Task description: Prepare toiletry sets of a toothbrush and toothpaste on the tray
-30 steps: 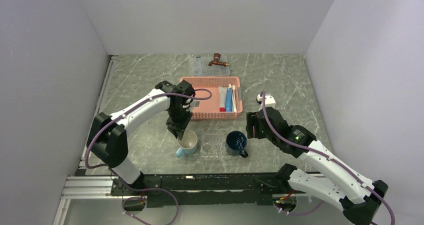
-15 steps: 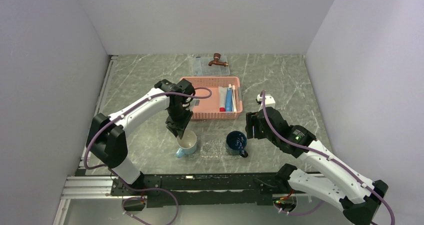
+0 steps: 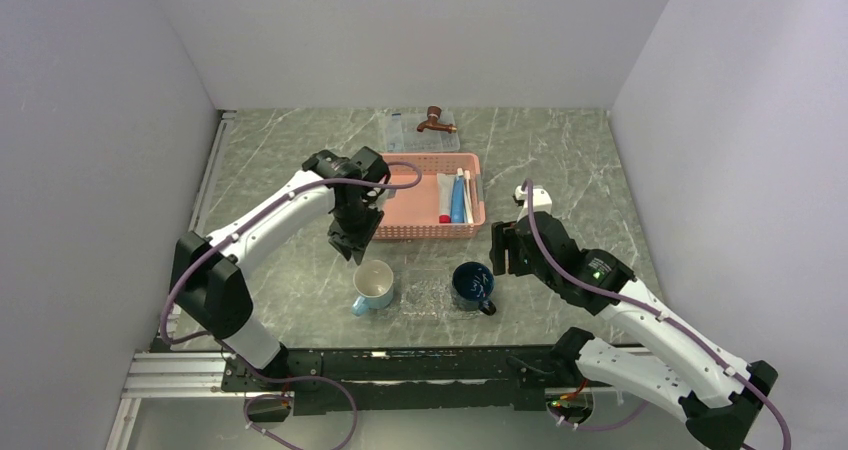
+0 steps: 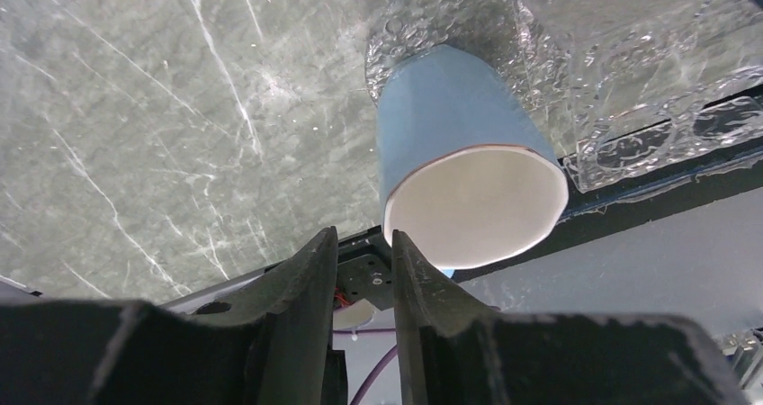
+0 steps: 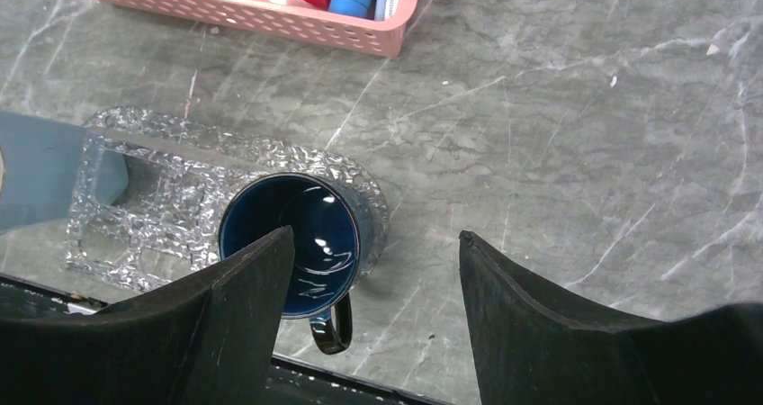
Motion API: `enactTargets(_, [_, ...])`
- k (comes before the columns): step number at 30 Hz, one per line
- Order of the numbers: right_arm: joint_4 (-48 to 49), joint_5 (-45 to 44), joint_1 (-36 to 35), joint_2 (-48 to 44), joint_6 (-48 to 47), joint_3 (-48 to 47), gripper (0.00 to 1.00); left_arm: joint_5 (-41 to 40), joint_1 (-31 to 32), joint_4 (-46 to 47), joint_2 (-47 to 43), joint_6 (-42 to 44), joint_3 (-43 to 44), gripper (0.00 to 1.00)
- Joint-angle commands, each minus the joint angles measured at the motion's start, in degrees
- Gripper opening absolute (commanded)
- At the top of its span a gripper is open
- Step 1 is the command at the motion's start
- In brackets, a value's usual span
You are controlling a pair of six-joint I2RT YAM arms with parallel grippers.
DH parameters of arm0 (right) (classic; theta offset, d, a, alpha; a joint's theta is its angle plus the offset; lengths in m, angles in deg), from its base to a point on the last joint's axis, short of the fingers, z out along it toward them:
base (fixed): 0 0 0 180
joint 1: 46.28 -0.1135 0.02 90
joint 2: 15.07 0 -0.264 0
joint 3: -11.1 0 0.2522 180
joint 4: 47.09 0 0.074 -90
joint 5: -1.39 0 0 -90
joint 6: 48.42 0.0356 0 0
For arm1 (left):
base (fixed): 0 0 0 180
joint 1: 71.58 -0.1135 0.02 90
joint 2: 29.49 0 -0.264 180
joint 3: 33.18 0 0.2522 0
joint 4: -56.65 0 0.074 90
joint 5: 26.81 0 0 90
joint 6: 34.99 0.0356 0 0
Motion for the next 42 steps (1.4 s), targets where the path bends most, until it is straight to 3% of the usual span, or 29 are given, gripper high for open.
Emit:
enactTargets(1, [1.09, -0.09, 0.04, 0.61, -0.12, -3.85, 0.7, -2.32, 0.23, -0.75, -4.12, -0.81, 3.47, 0.35])
enactTargets(16, [3.99, 0.01, 0.04, 11.47, -1.85, -13.7, 0.7, -11.03, -0.2, 8.88, -19.58, -1.09, -1.58, 0.49])
enactTargets(26, [7.76, -0.34, 0.16, 23.57, -2.46, -20.86, 0.7, -15.56, -0.43, 17.97, -35.28, 0.6, -11.4, 0.55])
enactTargets(35, [8.32, 0.68, 2.08, 36.75, -1.56, -29.34, 0.68, -18.09, -0.49, 25.64, -50.15, 2.52, -22.04, 0.73])
enactTargets(42, [7.84, -0.75, 3.87, 45.58, 0.69, -33.89, 0.66, -14.89, -0.46, 29.59, -56.78, 2.11, -28.69, 0.79])
